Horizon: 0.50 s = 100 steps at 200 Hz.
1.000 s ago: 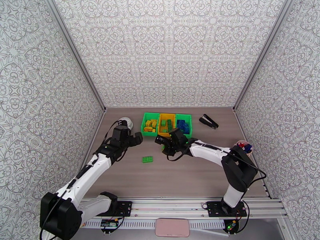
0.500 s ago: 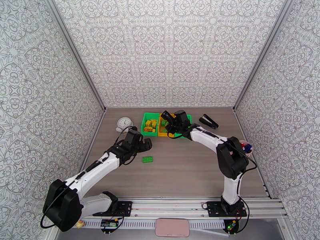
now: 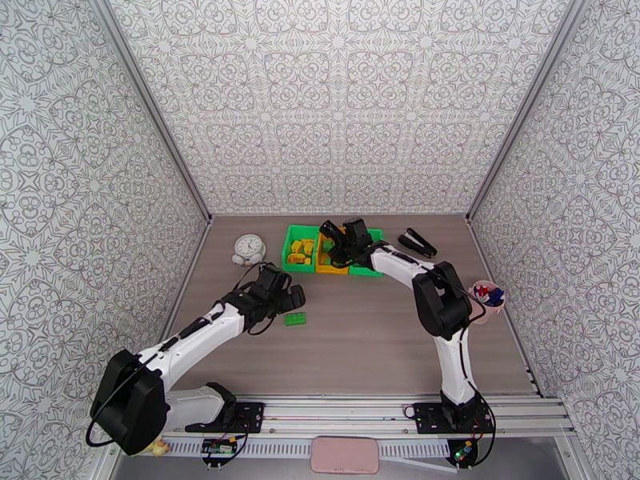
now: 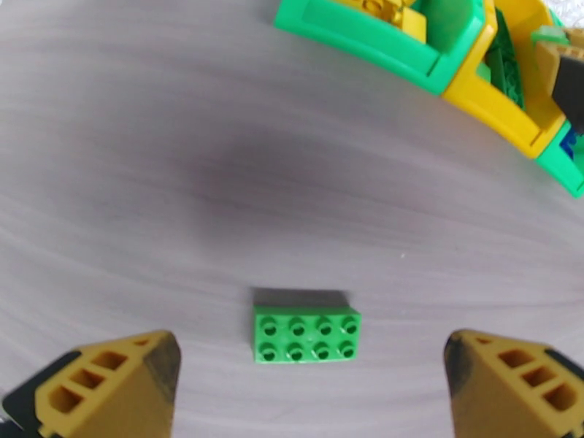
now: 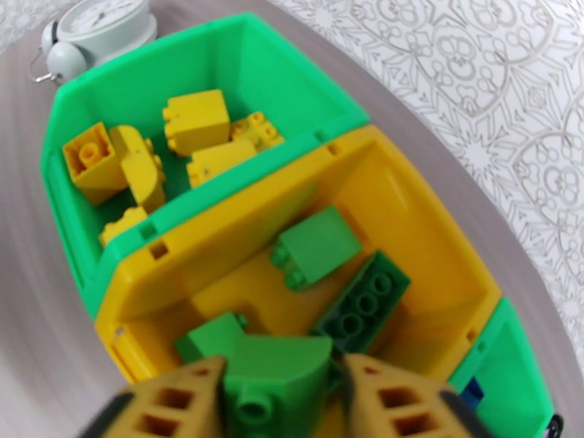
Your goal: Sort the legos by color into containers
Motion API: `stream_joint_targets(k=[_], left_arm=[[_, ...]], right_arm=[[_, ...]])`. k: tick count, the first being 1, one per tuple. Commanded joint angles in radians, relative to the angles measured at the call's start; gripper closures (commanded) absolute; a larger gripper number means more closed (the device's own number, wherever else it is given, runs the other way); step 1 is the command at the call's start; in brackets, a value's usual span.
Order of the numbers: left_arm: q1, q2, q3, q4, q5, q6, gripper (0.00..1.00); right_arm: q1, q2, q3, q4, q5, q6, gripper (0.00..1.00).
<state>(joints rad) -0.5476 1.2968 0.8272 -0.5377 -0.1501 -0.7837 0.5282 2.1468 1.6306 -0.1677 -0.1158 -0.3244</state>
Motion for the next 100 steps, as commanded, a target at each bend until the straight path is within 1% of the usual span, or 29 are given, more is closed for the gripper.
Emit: stream_joint_targets(k=[1, 15, 25, 57, 100], left_arm=[[-0.030, 0.033, -0.011, -0.035, 0.010, -0.045, 0.00], [-0.044, 0.065, 0.005, -0.045, 0.020, -0.052, 0.00], [-0.056, 0.090, 0.020, -0.058, 0.018, -0.055, 0.00], [-0.079, 0.164, 0.047, -0.069, 0.030, -0.038, 0.00], [-0.074, 0.229, 0.057, -0.046, 0.044, -0.007, 0.00]], right_arm=[[-0.002, -0.053, -0.003, -0.002, -0.021, 0.003, 0.40], [0.000, -0.100, -0.046, 0.011, -0.040, 0.009, 0.32], [-0.001, -0.137, -0.090, 0.046, -0.045, 0.027, 0.29], [-0.002, -0.257, -0.244, 0.157, -0.073, 0.074, 0.23], [-0.001, -0.400, -0.427, 0.254, -0.132, 0.146, 0.16]])
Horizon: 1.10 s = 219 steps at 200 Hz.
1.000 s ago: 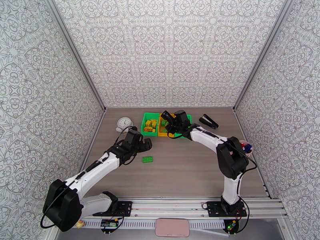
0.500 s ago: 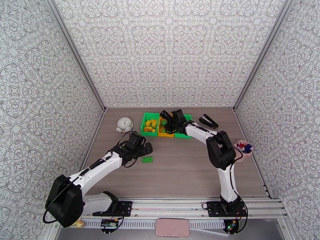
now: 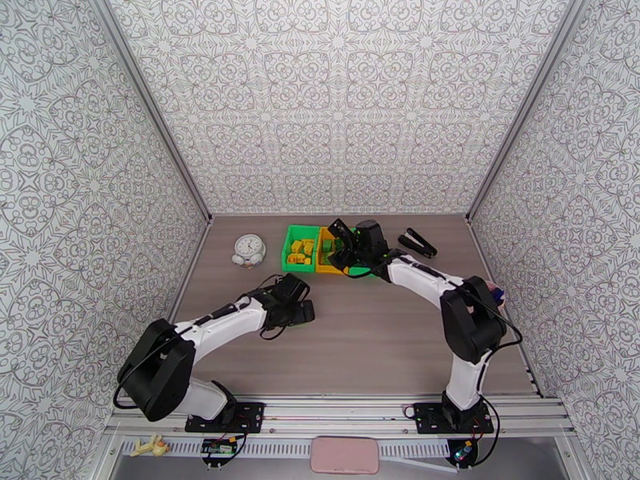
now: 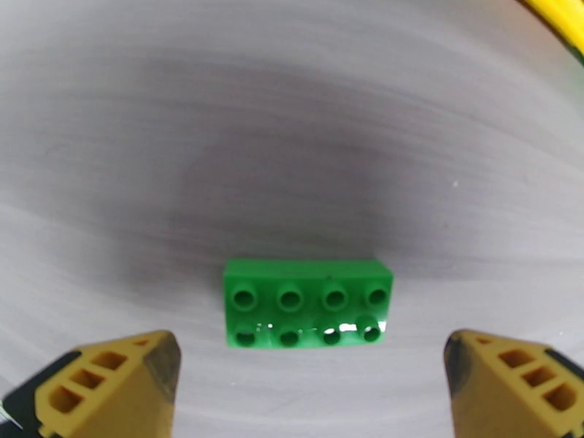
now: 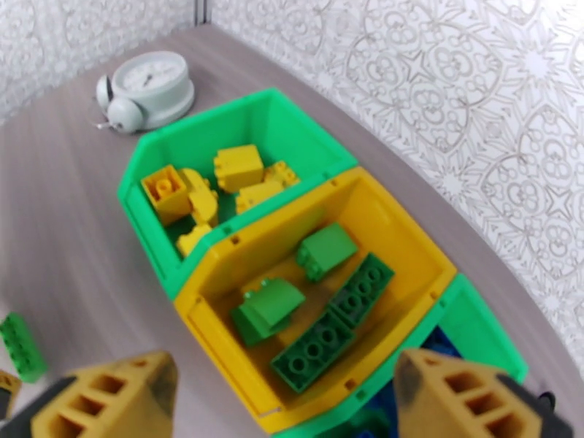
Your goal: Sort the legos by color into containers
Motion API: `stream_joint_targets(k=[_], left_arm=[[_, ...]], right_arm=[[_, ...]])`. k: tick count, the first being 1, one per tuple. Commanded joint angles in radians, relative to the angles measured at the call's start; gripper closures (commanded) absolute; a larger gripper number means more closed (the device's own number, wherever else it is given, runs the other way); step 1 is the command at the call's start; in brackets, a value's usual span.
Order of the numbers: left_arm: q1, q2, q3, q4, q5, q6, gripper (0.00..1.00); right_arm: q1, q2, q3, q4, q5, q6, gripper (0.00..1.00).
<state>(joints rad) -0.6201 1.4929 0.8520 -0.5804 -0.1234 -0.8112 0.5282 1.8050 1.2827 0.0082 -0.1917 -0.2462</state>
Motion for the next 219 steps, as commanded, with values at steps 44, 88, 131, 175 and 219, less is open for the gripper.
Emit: stream_joint_targets(k=[44, 88, 131, 175, 219], left_arm=[[0.007, 0.115, 0.057, 0.008, 0.019, 0.039, 0.03], [0.016, 0.158, 0.078, 0.000, 0.012, 0.069, 0.20], [0.016, 0.160, 0.087, 0.016, 0.027, 0.091, 0.38], [0.008, 0.080, 0.100, 0.072, -0.008, 0.098, 0.39], [0.014, 0.067, 0.184, 0.303, -0.012, 0.206, 0.40]], right_arm=[[-0.001, -0.124, -0.173, 0.117, -0.048, 0.100, 0.14], [-0.001, -0.187, -0.272, 0.213, -0.051, 0.139, 0.09], [-0.002, -0.232, -0.350, 0.290, -0.021, 0.178, 0.06], [-0.006, -0.291, -0.426, 0.328, -0.015, 0.181, 0.05], [-0.013, -0.373, -0.534, 0.397, -0.061, 0.204, 0.06]])
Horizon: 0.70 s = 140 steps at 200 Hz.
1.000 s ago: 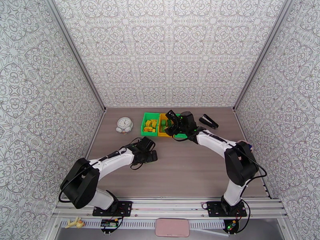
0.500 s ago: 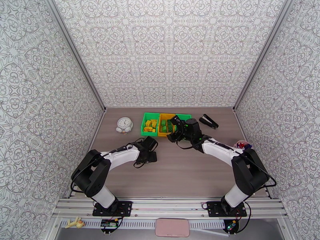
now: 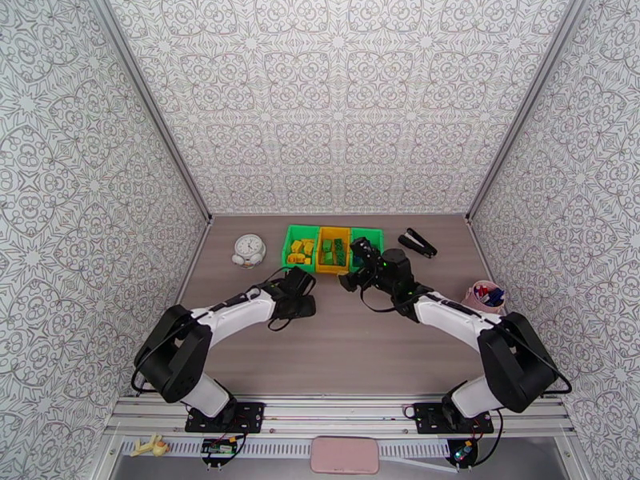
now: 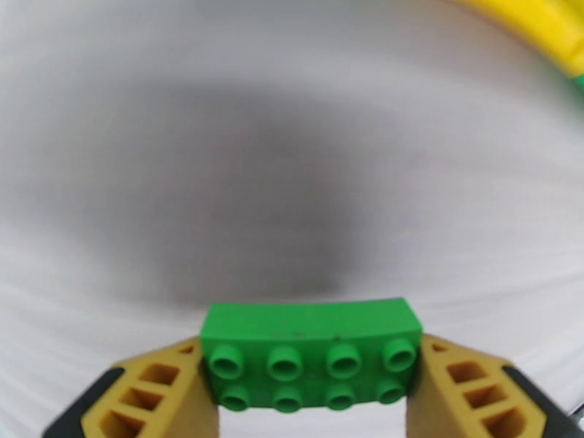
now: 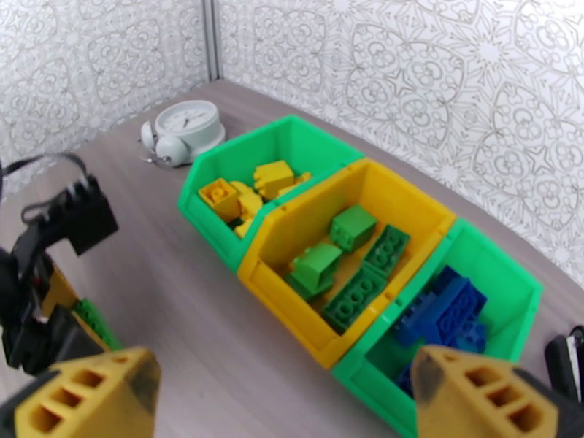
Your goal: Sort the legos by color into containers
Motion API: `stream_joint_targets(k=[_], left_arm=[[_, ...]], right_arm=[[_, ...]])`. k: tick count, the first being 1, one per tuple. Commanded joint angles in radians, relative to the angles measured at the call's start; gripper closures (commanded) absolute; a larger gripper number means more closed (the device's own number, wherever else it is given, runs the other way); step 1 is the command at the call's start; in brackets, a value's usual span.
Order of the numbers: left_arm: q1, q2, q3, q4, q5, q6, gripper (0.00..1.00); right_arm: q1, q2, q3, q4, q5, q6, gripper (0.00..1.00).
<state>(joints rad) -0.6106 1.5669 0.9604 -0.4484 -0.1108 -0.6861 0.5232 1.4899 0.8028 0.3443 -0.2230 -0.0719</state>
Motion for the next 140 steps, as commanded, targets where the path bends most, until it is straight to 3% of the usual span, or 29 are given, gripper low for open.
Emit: stream_joint_targets(k=[1, 46, 93, 140], left_arm=[[0.004, -0.005, 0.079, 0.175, -0.024, 0.085, 0.40], [0.031, 0.164, 0.304, 0.242, 0.002, 0.232, 0.39], [0.080, 0.397, 0.562, 0.229, 0.038, 0.249, 0.39], [0.087, 0.577, 0.750, 0.273, -0.053, 0.340, 0.39]], right_arm=[[-0.009, -0.061, -0.056, 0.062, -0.032, 0.030, 0.06], [-0.008, -0.148, -0.131, 0.068, -0.044, 0.043, 0.07], [-0.008, -0.189, -0.127, 0.020, -0.024, 0.037, 0.07], [-0.008, -0.186, -0.133, 0.016, -0.033, 0.053, 0.09]])
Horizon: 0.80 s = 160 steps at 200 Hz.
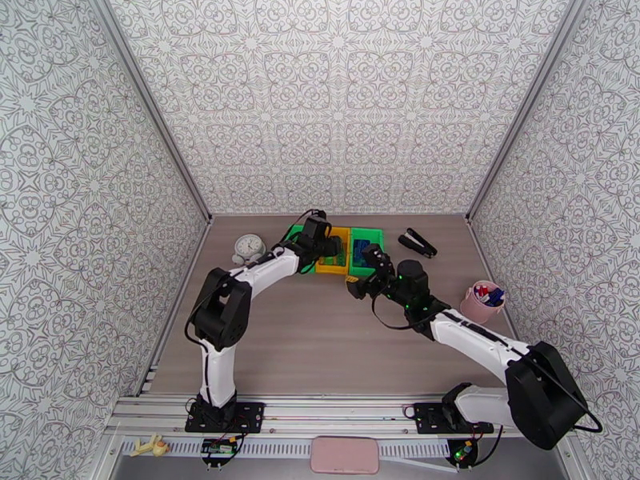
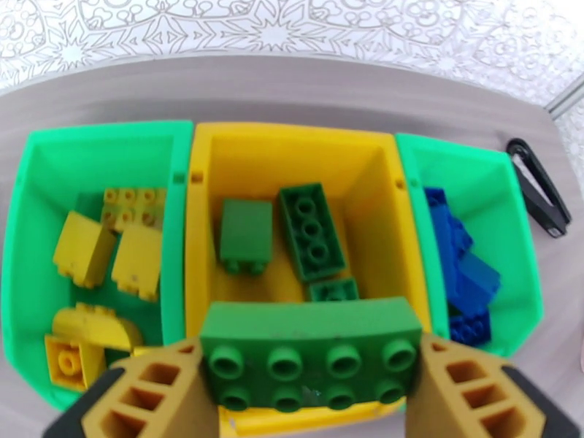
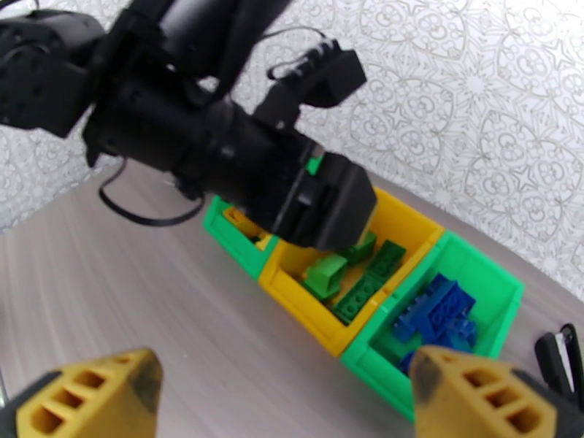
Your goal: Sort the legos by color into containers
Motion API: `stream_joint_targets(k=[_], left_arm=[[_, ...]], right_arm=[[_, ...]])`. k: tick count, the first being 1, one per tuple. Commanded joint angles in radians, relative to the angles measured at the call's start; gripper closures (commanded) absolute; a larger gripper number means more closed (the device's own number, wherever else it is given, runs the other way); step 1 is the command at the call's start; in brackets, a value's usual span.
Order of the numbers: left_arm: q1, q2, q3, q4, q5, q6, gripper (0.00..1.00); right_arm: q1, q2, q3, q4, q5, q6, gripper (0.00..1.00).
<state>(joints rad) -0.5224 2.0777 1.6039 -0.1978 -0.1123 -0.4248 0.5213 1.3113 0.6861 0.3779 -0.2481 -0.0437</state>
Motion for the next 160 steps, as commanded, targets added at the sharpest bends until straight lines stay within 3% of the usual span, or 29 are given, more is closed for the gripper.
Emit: stream_joint_targets(k=[1, 45, 81, 119, 160], left_arm=[[-0.001, 0.069, 0.110, 0.021, -0.054, 0.081, 0.39], [0.019, 0.124, 0.191, -0.005, -0.061, 0.081, 0.26], [0.020, 0.056, 0.132, 0.012, -0.091, 0.119, 0.01], [0.017, -0.170, -0.126, 0.135, -0.111, 0.158, 0.00], [0.024, -0.454, -0.469, 0.260, -0.164, 0.218, 0.00]], right_arm=[[-0.007, -0.008, -0.017, -0.018, -0.008, 0.025, 0.09], [-0.007, -0.018, -0.025, -0.025, 0.007, 0.030, 0.08], [-0.007, -0.036, -0.022, -0.049, 0.035, 0.014, 0.07], [-0.018, -0.064, -0.057, -0.007, 0.164, 0.019, 0.04], [-0.076, -0.093, -0.094, 0.017, 0.197, 0.024, 0.00]])
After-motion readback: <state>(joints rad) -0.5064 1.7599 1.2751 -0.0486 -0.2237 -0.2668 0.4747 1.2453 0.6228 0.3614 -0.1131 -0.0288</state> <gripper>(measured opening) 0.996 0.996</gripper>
